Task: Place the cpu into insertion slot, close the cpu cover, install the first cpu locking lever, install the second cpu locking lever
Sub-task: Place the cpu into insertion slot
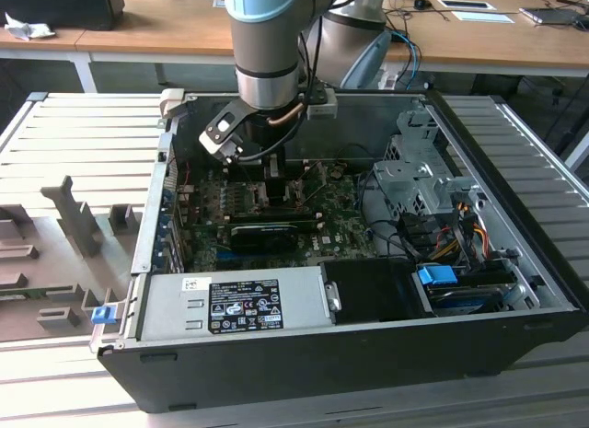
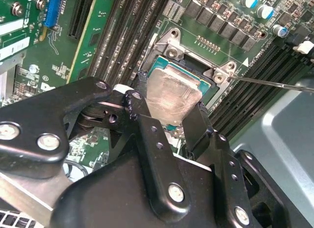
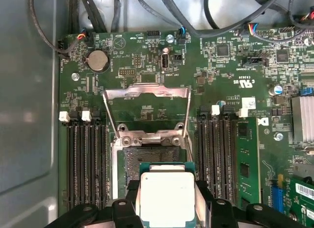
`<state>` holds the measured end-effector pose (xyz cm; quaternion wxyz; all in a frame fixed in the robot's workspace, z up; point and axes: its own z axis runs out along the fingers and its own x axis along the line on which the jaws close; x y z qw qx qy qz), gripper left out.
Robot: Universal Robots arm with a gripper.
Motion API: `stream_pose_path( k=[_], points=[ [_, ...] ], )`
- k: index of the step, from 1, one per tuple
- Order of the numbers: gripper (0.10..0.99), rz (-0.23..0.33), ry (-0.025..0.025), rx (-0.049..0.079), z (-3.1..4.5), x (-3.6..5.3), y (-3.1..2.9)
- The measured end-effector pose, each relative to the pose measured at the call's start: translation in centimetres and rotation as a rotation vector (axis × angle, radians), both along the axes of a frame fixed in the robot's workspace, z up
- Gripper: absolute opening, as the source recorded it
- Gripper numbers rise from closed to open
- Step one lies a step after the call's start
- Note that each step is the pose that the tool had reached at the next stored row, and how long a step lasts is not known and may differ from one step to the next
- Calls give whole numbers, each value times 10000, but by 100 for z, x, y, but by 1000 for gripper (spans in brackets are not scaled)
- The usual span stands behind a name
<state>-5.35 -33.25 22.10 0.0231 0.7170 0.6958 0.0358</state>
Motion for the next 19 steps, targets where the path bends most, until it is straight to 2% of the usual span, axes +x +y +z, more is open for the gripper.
stream_pose_path(
  k=[8,12,19],
  points=[
    [529,0,-1,2,-17,1,0],
    [529,8,-1,1,-52,12,3],
    [529,307,-1,1,-98,36,70]
  ],
)
